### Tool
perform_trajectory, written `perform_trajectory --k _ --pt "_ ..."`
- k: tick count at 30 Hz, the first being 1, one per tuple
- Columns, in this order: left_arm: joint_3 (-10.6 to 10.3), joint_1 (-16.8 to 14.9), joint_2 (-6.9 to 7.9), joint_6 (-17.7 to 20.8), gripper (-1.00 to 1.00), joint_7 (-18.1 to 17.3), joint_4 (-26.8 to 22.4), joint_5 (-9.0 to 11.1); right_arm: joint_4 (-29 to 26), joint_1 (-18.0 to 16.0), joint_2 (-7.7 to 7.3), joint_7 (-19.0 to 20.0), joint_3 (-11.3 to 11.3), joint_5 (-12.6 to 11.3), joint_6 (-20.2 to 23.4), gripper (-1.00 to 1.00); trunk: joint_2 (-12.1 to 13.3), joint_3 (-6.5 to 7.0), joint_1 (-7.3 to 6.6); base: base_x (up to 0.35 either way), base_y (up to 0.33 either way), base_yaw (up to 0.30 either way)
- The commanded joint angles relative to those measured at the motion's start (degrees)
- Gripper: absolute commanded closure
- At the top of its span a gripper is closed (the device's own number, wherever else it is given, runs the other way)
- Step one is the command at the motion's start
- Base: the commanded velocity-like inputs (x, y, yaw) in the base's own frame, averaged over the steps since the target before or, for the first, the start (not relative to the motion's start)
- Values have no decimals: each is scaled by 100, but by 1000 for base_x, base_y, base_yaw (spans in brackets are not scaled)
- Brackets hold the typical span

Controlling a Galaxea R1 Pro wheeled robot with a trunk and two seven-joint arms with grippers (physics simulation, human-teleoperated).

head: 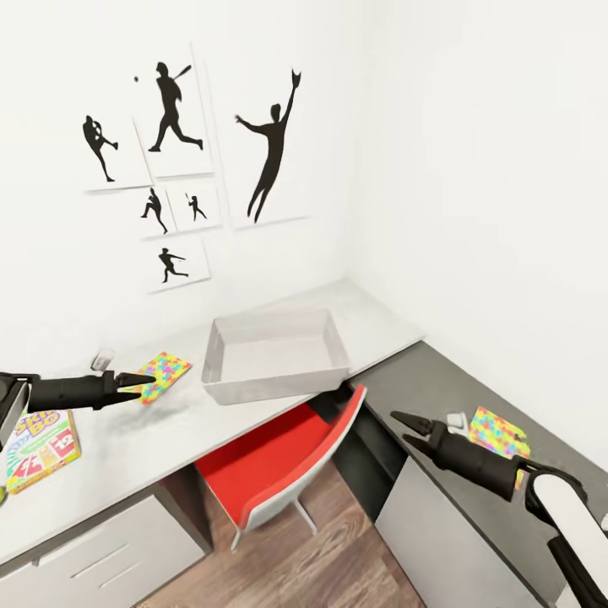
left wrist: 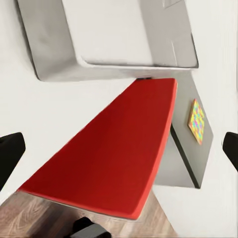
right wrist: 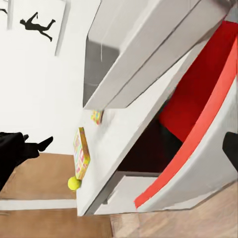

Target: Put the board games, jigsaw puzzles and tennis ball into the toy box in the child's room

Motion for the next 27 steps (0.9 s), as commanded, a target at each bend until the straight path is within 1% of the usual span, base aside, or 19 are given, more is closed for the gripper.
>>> perform_trajectory --k 1,4,7,11,16,18,21,24,27 --pt "2 46 28 56 -100 -40 2 12 -5 100 -3 189 -11 51 -62 -100 -10 -4 0 -313 0 -189" --pt "3 191 119 52 -100 -92 15 27 -18 399 -16 616 -23 158 -342 -100 -10 17 0 -287 0 -189" --pt "4 322 204 50 -100 -124 24 45 -15 666 -28 1066 -32 392 -623 -100 -10 39 0 -166 0 -191" --pt "4 494 272 45 -100 -160 36 49 1 906 -35 1706 -32 875 -952 -100 -10 66 0 -77 0 -188" --pt "4 792 307 -20 -100 -182 52 59 62 1024 -3 2400 -37 1582 -1250 -100 -10 83 0 -29 0 -108" --pt "4 913 313 -69 -100 -192 54 65 82 1044 12 2593 -39 1805 -1323 -100 -10 86 0 -13 0 -48" --pt "4 1063 318 -136 -100 -233 59 64 111 1062 29 2765 -40 2019 -1387 -100 -10 89 0 -7 0 -28" --pt "4 1176 318 -209 -100 -287 73 56 163 1072 38 2843 -41 2129 -1424 -100 -10 90 0 -4 0 -14" --pt "4 1281 313 -327 -100 -320 112 61 223 1076 42 2881 -41 2178 -1443 -100 -10 91 0 -2 0 -7"
